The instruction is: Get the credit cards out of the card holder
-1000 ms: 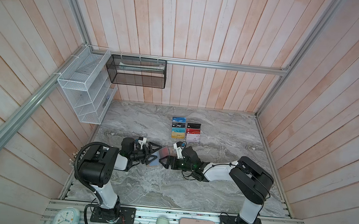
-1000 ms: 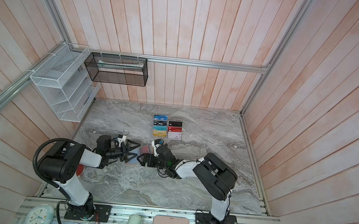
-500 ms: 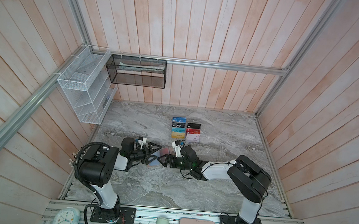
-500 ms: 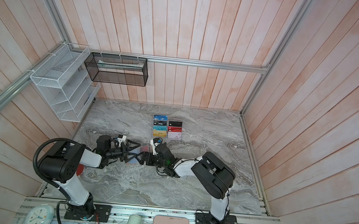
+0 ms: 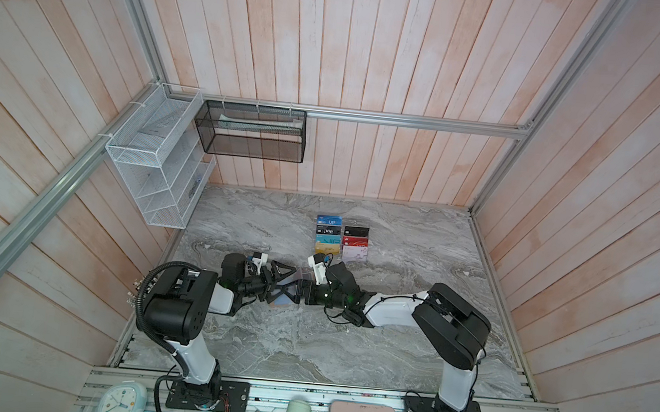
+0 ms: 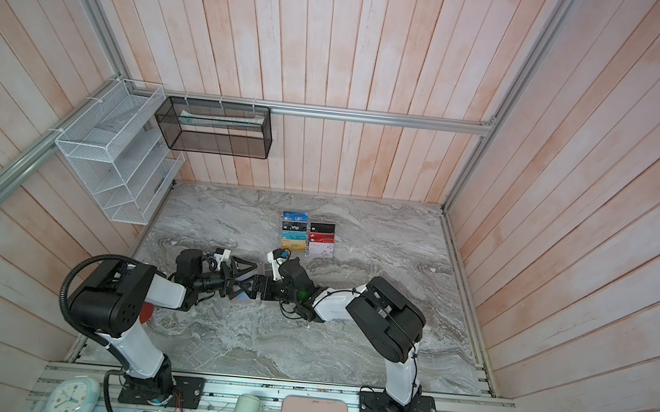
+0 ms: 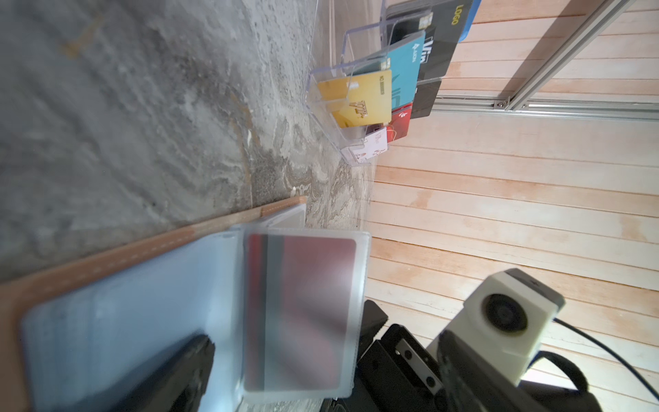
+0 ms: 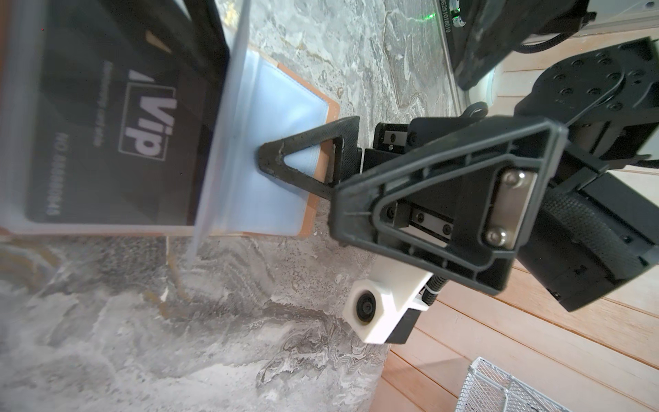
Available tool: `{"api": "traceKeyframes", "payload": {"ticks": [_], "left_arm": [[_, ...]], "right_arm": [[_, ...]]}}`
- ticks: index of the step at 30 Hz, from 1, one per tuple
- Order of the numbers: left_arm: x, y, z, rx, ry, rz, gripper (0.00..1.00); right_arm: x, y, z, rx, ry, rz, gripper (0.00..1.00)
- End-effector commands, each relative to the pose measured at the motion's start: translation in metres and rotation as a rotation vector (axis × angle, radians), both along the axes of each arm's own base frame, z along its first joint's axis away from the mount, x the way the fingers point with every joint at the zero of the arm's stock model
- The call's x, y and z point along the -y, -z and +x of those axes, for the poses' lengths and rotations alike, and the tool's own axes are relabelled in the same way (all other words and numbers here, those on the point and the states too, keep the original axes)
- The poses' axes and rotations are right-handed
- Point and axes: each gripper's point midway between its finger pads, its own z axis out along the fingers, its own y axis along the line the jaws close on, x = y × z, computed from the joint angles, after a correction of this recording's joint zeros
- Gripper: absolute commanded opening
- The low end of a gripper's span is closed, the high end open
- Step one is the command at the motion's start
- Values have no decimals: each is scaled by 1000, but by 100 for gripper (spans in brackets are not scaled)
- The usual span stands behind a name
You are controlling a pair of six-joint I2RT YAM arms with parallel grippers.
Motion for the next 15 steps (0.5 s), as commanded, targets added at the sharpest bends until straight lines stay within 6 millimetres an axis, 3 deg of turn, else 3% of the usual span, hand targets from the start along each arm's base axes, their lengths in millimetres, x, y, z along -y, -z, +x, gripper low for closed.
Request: {"api": "traceKeyframes", "payload": {"ticks": [1,15], "left_arm": [[-17,25,-9,-115,-79,31,100],[-26,22,-11,-121,-110,0,100]], "right_arm": [[-12,-5,-3,13,-35,25,98],[-22,-3,-7,-2,-56,40,98]]}}
